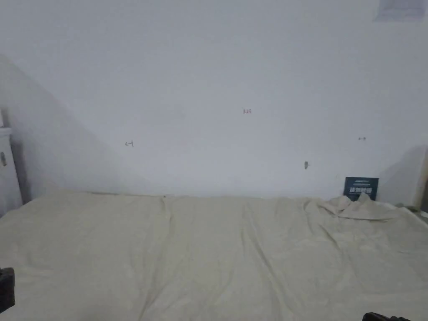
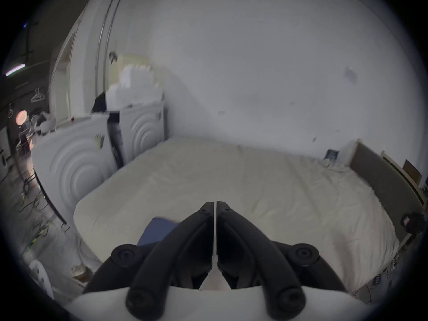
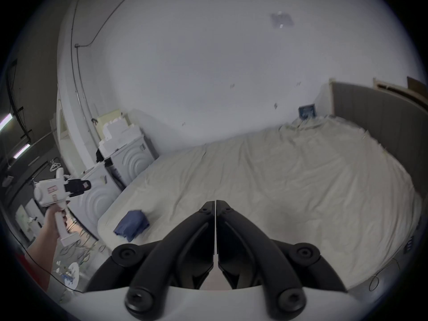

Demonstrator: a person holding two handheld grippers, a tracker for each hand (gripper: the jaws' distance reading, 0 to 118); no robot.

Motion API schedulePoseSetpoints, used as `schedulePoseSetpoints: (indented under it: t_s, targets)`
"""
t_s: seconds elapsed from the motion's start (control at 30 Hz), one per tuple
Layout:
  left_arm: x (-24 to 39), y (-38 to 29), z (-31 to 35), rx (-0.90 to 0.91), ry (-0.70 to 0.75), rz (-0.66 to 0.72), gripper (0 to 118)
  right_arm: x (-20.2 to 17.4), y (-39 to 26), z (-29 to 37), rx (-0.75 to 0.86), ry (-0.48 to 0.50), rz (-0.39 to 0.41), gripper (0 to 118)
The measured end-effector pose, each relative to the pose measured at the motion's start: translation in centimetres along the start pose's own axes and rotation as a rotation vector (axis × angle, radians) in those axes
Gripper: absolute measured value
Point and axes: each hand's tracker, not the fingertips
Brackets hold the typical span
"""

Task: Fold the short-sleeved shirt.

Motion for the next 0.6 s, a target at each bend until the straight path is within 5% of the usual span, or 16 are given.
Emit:
schedulePoseSetpoints:
  t_s: [0.2,0.43,0.6]
  targets:
    - [9.0,2.5,7.2,0.210,-0.095,-0.108,2,-0.1,4.1,5.7,0.178,0.005,-0.031,4]
    - [12.3,1.2,10.2,0.372,-0.174,-0.098,2,-2.3,4.6,10.0,0.515,-0.216,0.286,4]
    - [13.0,-1.9,10.5,0.411,-0.175,-0.027,2,-1.6,2.7,9.8,0.578,-0.207,0.298,4]
